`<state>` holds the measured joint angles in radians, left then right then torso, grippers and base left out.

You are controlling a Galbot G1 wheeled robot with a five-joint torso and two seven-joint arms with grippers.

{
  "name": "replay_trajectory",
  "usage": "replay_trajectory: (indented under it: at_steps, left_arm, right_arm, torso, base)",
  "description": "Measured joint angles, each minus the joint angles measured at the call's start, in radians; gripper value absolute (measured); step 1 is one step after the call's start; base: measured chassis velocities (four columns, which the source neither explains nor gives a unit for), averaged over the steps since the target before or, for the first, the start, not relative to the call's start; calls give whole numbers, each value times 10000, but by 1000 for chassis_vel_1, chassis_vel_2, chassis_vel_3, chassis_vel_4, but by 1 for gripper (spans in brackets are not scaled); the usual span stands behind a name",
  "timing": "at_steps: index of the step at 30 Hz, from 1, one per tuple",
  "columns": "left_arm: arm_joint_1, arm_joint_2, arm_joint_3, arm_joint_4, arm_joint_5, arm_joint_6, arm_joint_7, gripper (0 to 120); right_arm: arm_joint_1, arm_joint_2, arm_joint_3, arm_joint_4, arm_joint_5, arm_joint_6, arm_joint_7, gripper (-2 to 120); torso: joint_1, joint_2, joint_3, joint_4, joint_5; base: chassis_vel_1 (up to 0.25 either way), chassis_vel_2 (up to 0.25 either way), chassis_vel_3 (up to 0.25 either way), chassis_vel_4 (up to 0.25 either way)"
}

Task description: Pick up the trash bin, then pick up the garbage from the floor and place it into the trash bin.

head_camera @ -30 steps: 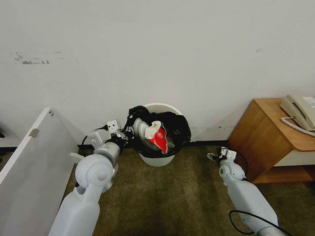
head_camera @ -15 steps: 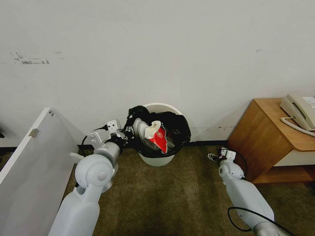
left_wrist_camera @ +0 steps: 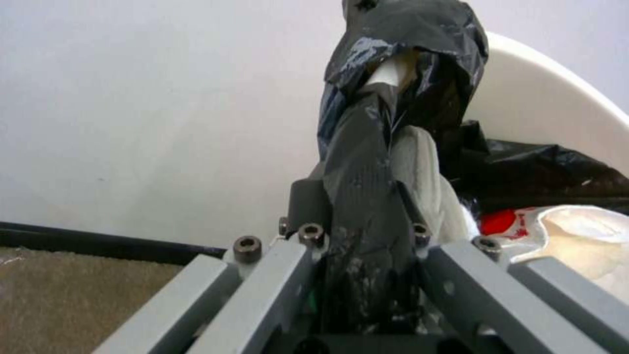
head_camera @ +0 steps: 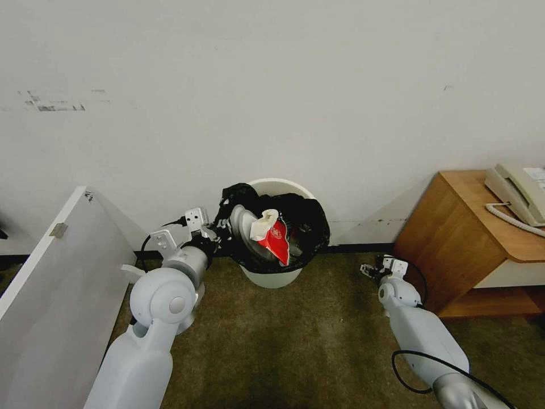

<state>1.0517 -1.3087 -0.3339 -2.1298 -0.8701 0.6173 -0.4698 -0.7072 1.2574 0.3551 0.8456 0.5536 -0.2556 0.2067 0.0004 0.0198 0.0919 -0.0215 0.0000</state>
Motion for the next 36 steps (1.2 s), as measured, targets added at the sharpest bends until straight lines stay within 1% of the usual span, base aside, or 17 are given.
replay_trajectory:
  at_steps: [10, 12, 21, 36]
  left_arm:
    - [-37, -18, 15, 32, 3, -2, 6, 4]
    - [-39, -11, 15, 36, 3, -2, 8, 4]
    - [3, 2, 19, -6, 3, -3, 11, 4]
    - [49, 8, 19, -24, 13, -7, 15, 4]
  right_arm:
    - [117, 8, 49, -403, -37, 122, -92, 100]
    - [200, -9, 93, -763, -95, 270, -179, 100]
    - [360, -23, 169, -1360, -226, 511, -352, 100]
    - [620, 181, 147, -1824, -408, 605, -450, 100]
  torso:
    - [0, 1, 0, -1, 0]
    - [0, 0, 0, 0, 0]
    - [0, 0, 0, 0, 0]
    - [0, 0, 0, 0, 0]
  base:
    - [0, 0, 0, 0]
    - [0, 0, 0, 0]
    - [0, 0, 0, 0]
    - [0, 0, 0, 0]
